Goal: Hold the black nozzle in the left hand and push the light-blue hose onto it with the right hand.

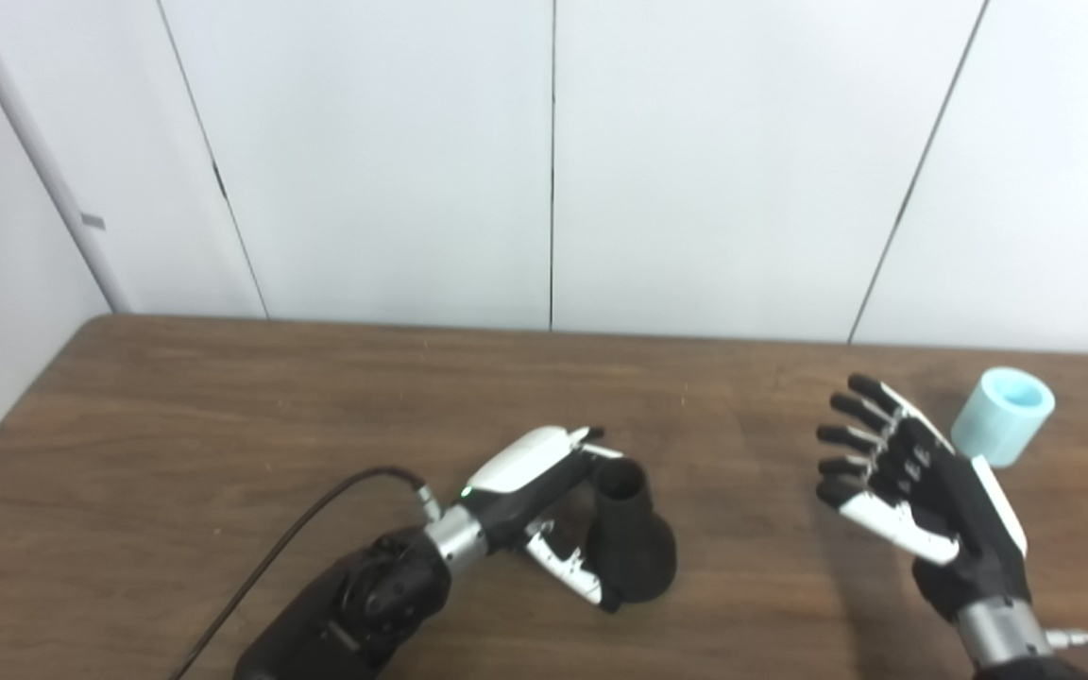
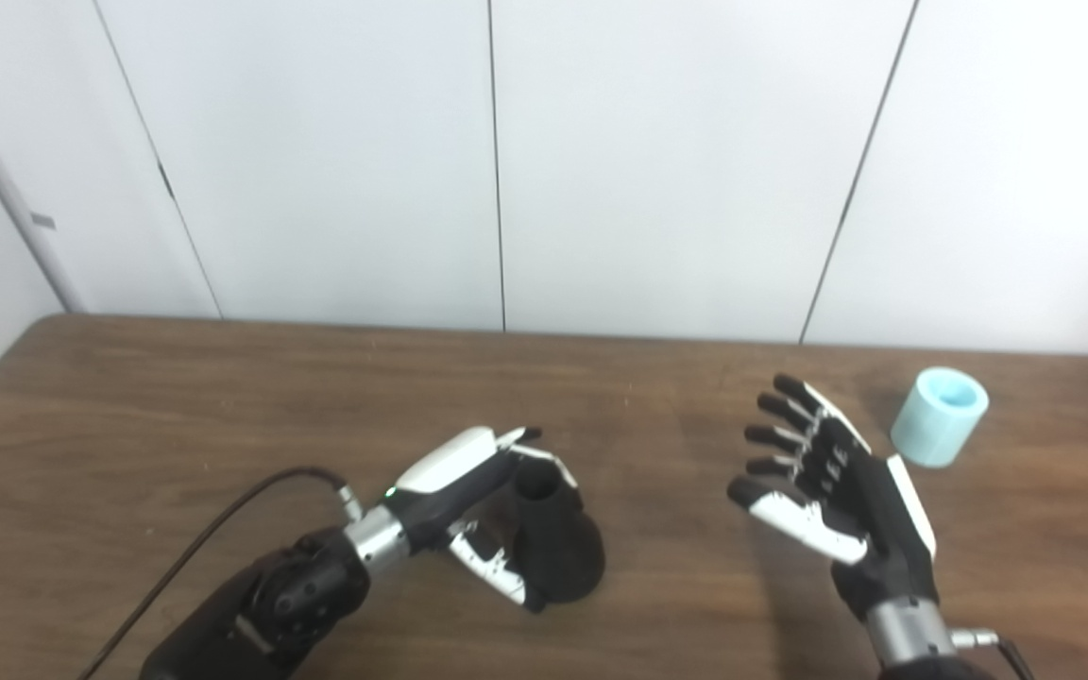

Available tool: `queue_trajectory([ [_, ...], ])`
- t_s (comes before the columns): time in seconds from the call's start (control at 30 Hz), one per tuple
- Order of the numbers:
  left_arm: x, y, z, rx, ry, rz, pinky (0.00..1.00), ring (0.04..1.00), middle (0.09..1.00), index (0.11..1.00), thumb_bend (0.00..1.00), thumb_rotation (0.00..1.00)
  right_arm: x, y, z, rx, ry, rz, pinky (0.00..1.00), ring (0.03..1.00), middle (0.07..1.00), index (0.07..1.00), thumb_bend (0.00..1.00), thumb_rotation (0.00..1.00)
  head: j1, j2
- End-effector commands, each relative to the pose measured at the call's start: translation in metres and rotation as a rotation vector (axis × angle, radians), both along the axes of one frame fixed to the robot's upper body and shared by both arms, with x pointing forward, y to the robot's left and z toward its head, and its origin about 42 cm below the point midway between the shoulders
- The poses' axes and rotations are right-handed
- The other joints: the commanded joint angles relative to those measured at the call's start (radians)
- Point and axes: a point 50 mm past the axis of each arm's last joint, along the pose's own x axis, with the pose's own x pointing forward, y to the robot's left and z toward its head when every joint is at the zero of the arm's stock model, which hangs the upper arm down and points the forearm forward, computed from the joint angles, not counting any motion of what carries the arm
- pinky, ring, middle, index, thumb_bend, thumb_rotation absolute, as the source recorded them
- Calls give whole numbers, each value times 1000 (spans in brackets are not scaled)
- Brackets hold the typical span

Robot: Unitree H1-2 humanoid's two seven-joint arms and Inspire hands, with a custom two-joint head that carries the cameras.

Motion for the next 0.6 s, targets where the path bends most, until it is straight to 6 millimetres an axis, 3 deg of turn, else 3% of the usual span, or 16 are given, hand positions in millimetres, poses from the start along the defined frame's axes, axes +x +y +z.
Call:
queue_trajectory([
  [0.0, -25, -15, -37, 178, 109, -110, 1000, 568, 475, 488, 526, 0, 4, 6, 23, 3, -113, 17, 623, 748, 836, 864, 749, 286, -2, 3],
  [0.57, -13, -6, -21, 344, 65, -92, 1000, 584, 444, 493, 526, 0, 4, 10, 25, -7, -106, 20, 623, 755, 842, 857, 761, 300, -48, 2],
])
